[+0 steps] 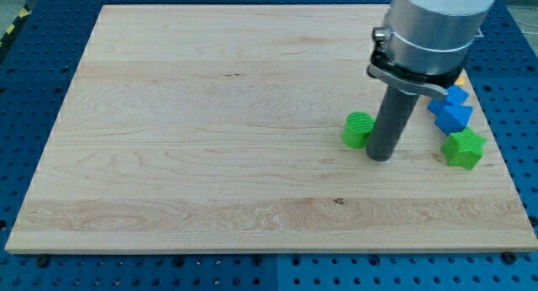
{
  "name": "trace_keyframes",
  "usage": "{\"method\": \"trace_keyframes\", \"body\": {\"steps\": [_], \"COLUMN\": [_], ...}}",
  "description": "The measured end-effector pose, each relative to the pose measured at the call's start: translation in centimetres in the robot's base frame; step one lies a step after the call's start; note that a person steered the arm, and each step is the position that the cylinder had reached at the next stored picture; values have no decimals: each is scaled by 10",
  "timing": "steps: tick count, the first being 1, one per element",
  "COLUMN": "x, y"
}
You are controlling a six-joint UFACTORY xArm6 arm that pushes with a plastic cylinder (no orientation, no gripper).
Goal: Move the green circle to the top of the board
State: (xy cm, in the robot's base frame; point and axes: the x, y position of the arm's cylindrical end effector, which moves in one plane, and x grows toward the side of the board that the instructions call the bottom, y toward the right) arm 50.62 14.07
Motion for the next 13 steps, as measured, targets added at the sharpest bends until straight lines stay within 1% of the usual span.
{"method": "trace_keyframes", "body": {"steps": [1,2,3,5,7,8,10,11,12,13], "x": [-15,-44,-47,-47,-47,-41,-93,-108,-135,-141], "y": [-4,-12,-14,-62,-70,-86,-119,-123,-123,-101]}}
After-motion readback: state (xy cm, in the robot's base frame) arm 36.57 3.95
